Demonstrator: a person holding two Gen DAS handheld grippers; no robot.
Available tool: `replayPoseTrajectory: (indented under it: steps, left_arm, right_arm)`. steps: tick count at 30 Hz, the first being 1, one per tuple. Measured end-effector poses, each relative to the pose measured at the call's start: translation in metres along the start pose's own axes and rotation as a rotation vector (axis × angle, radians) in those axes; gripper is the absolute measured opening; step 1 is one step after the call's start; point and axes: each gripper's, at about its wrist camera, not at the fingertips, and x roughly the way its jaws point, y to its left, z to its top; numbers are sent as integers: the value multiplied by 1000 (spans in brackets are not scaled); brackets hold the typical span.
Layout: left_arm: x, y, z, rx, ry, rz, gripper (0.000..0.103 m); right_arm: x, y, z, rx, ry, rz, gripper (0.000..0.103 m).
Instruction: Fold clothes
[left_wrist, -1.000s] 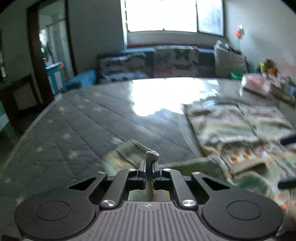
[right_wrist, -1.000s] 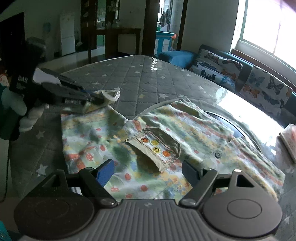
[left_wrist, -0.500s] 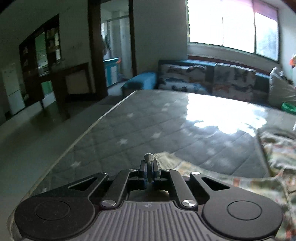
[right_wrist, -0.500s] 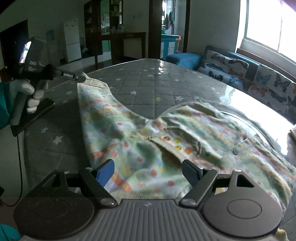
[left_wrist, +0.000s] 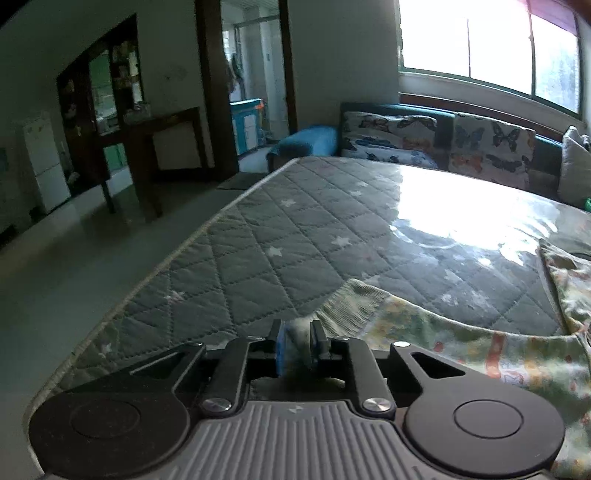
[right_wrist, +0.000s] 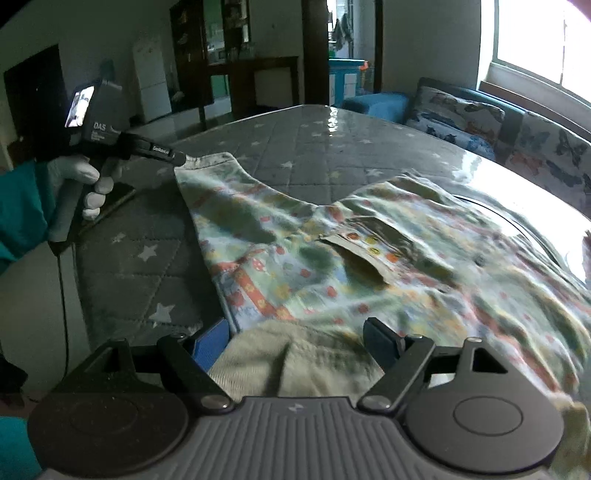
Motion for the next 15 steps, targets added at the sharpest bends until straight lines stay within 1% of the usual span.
replayPoseTrajectory:
  steps: [3, 5, 9, 15]
  left_arm:
    - [-11, -3, 1, -14, 4, -40, 16]
    - [-22, -13, 1, 5, -2, -91, 16]
    - [-47, -45, -2, 57, -1, -245, 16]
    - [-77, -120, -19, 190, 18, -508, 16]
  right_arm:
    - [-11, -2, -11, 3, 27, 14, 82]
    - [-13, -1, -20, -10, 53, 15, 82]
    - [-19, -1, -33, -5, 71, 19, 82]
    - [-45, -18, -43, 77, 11, -28, 82]
